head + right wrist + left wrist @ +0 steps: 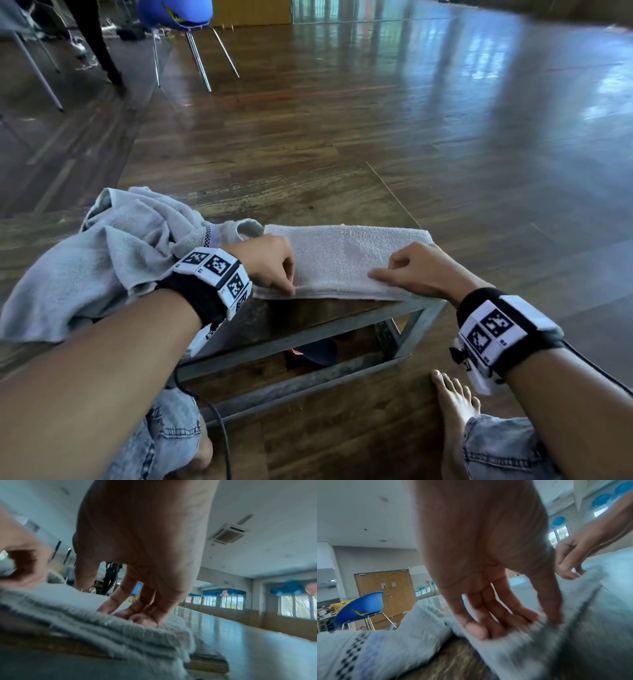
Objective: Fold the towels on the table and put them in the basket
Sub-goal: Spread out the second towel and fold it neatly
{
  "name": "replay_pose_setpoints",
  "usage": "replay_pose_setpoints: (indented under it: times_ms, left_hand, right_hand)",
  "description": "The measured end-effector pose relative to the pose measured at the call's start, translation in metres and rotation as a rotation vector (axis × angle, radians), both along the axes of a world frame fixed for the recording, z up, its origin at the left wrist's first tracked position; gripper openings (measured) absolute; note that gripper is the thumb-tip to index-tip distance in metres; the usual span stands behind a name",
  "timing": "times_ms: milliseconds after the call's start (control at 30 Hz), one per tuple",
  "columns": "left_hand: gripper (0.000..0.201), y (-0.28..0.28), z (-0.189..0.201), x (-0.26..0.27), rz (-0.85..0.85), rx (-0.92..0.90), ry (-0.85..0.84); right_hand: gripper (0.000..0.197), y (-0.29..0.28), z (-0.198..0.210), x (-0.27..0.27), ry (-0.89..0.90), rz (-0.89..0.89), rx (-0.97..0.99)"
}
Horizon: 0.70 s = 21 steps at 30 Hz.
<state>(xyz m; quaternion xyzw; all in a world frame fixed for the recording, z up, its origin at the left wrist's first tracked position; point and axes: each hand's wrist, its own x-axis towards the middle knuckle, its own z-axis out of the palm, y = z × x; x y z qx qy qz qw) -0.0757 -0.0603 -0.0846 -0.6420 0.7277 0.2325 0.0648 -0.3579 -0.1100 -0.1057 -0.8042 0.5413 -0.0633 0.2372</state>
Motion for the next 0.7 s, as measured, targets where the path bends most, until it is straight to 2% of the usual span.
replay_pose_setpoints:
  times_ms: [67, 100, 133, 200, 267, 333, 400, 533, 700]
  left_hand:
    - [0.036, 0.001, 0.002, -0.001, 0.008, 0.107, 0.036]
    - [0.041, 0.001, 0.001, -0.004, 0.010, 0.085, 0.070]
    - [0.042, 0.000, -0.001, -0.008, -0.001, -0.008, 0.096]
    - [0.032, -0.001, -0.007, -0.018, -0.023, -0.274, 0.116]
    - [0.028, -0.002, -0.016, -0.031, -0.035, -0.414, 0.093]
    - [0.050, -0.003, -0.030, -0.045, -0.033, -0.332, -0.005]
    - [0.063, -0.003, -0.045, -0.054, 0.015, -0.183, -0.072]
    - [0.066, -0.010, -0.057, -0.050, 0.034, -0.057, -0.080]
    - [0.080, -0.009, -0.059, -0.037, 0.022, -0.053, -0.035]
  right_hand:
    - [0.057, 0.004, 0.002, 0.006, -0.041, -0.100, -0.047]
    - [0.052, 0.008, 0.000, 0.009, -0.044, -0.146, -0.135]
    - [0.039, 0.012, -0.002, 0.014, -0.030, -0.160, -0.240]
    - [0.017, 0.018, -0.008, 0.026, -0.042, -0.056, -0.379]
    - [0.031, 0.021, -0.019, 0.040, -0.075, 0.092, -0.379]
    - [0.049, 0.020, -0.031, 0.050, -0.043, 0.163, -0.343]
    - [0.058, 0.020, -0.044, 0.055, 0.035, 0.174, -0.288]
    - [0.064, 0.014, -0.052, 0.053, 0.095, 0.155, -0.216]
    - [0.070, 0.009, -0.050, 0.043, 0.124, 0.155, -0.182]
